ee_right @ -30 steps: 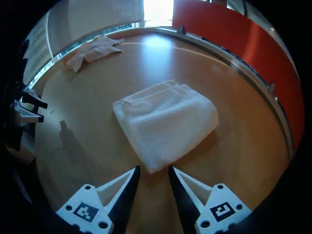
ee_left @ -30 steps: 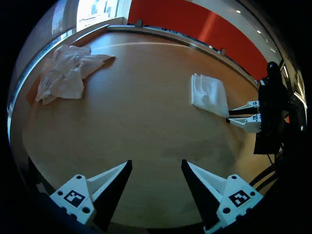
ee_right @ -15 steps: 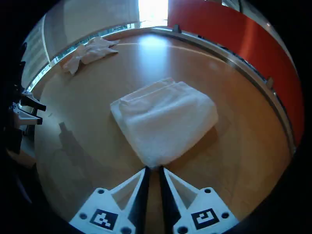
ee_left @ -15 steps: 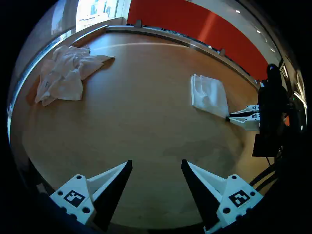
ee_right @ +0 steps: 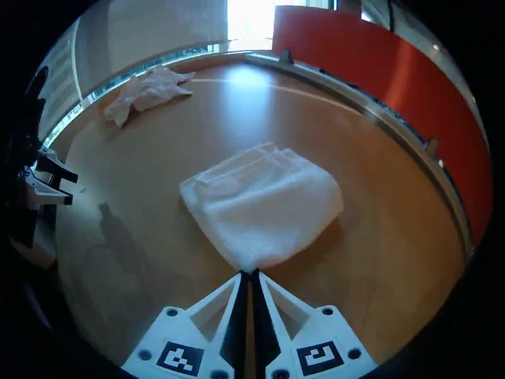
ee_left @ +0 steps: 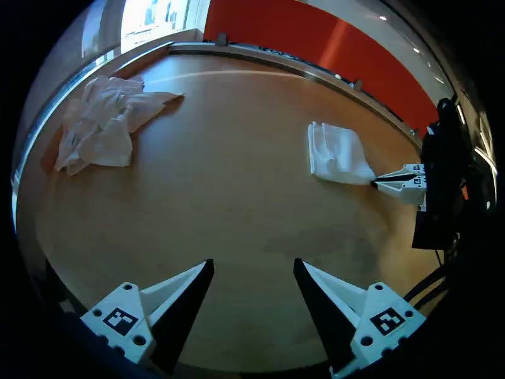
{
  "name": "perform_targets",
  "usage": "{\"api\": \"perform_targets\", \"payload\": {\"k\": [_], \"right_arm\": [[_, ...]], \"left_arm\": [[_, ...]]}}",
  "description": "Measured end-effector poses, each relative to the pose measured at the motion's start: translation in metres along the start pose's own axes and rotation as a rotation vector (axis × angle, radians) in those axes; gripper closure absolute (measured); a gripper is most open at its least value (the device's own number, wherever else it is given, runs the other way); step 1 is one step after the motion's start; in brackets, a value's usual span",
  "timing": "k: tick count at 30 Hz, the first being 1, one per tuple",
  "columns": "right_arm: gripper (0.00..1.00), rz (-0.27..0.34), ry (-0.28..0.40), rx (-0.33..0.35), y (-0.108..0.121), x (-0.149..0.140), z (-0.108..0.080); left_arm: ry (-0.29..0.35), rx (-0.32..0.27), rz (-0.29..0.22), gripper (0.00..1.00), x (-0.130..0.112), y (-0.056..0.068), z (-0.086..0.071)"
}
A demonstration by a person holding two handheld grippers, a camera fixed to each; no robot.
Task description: Fold towel
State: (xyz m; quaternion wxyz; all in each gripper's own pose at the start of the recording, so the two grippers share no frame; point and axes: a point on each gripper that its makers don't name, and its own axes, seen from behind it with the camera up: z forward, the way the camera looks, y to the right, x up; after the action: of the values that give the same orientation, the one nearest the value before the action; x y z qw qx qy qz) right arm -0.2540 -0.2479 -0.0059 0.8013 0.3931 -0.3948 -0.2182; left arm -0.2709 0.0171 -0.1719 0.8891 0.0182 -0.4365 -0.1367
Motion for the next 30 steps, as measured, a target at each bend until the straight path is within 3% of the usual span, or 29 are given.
{"api": "perform_targets", "payload": {"k": [18, 24, 30], "right_arm": [[0.96, -0.086, 0.142, -0.081, 0.033, 0.093, -0.069], [0.96, -0.076, 0.179, -0.113, 0.043, 0.103, -0.101], [0.96, -0.053, 0.187, -0.153, 0.061, 0.094, -0.13]], "left_arm": [[0.066, -0.037, 0.041, 0.06, 0.035, 0.015, -0.012], [0.083, -0.06, 0.067, 0.06, 0.047, 0.026, -0.015], [0.095, -0.087, 0.098, 0.06, 0.056, 0.043, -0.014]]}}
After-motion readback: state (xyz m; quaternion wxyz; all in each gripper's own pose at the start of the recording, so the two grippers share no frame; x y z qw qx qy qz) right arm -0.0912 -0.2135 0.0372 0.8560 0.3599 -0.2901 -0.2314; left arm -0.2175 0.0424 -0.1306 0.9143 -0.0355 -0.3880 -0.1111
